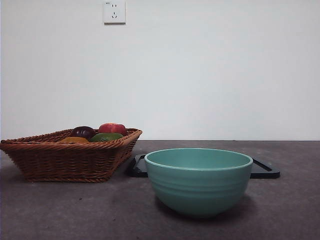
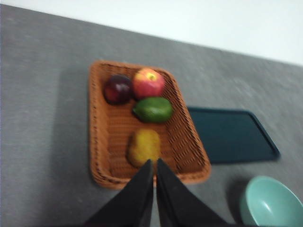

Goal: Pick up the wifruite, put it on the bowl, pick up the plate, put it on desk

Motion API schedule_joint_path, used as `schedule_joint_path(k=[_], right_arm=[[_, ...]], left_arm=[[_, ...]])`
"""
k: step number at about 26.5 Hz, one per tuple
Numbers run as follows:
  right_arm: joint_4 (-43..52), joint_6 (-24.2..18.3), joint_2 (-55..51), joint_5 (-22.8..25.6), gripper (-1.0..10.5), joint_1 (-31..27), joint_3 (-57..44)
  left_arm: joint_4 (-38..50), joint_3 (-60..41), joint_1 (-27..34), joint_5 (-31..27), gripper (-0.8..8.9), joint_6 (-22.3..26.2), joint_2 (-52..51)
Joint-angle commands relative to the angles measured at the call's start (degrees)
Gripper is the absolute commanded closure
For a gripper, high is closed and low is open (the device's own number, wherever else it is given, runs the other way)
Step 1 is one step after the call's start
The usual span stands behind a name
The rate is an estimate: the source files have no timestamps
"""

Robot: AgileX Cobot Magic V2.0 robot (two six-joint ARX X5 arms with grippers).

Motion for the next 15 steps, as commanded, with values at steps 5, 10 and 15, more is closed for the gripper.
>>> schedule_joint_path(k=[5, 10, 15], right_arm=[[-9.6, -3.8, 6.6, -1.7, 9.4, 6.7, 10.1], [-18.8, -5.6, 10.0, -3.2, 9.4, 14.7, 14.5], [-21.1, -6.4, 10.2, -5.1, 9.4, 19.2, 14.6]], left_arm=[[-8.9, 9.7, -5.4, 3.2, 8.03, 4.8, 7.1], [-15.2, 16.2, -11.4, 5.6, 8.03, 5.9, 11.1], [-18.7, 17.2, -14.6, 8.4, 8.03, 6.2, 12.7]])
